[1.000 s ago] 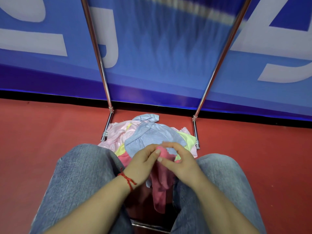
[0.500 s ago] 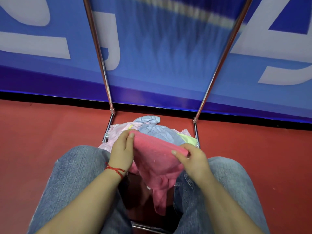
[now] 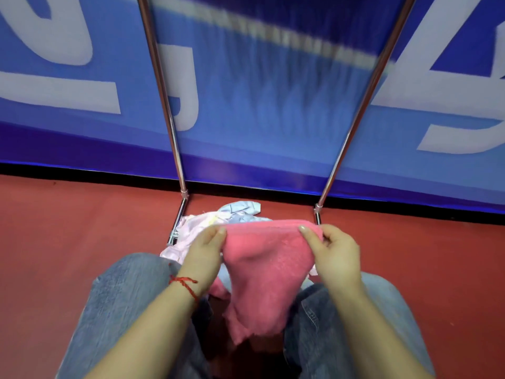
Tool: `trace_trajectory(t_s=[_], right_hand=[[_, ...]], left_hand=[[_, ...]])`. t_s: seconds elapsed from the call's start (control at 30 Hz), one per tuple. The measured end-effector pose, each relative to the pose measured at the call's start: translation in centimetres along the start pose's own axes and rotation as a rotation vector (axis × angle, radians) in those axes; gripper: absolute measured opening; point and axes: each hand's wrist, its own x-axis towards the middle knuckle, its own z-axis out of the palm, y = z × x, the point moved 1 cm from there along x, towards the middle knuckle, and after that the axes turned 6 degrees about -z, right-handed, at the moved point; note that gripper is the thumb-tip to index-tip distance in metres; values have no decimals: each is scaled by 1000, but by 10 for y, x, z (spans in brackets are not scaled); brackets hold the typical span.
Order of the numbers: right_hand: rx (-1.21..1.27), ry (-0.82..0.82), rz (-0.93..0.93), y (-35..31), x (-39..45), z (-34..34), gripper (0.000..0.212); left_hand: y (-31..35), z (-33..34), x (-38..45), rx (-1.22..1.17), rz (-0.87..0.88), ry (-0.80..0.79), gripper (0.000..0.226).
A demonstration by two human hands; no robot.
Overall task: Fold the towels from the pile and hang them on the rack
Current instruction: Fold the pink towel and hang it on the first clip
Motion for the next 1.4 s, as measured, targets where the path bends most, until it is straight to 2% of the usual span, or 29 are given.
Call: trace_trajectory(t_s=[0.07,0.13,0.4,0.5,0.57,0.63,0.73,0.87,0.97,1.4], right_hand=[[-46,8,81,22,-13,11,44],[-60,27,143,29,-19,17,50],[65,40,249,32,-26,32,43],[185,-51,249,27,-34,45,41],[275,-132,239,25,-40,54,30],[302,-217,200,23,-46,59,18],[337,-288,175,18,-48,60,21],[480,-229,236,12,-49,57,24],[544,-157,251,12,-48,54,19],[596,-39,260,8,-47,49,16]], left_hand=[[-32,8,-3,-125,-278,-50,24],[-39,17,-8,-176,-374,-44,25],[-37,34,-15,-161,-186,50,29],[-38,40,-20,-60,-96,31,23],[-38,43,-25,24,-21,13,22],[-33,45,-33,29,58,1,32],[-31,43,-35,-1,79,-13,32],[-32,39,-31,-57,65,17,17],[-28,38,-32,-119,77,33,19],[-29,38,-30,-87,120,81,13]])
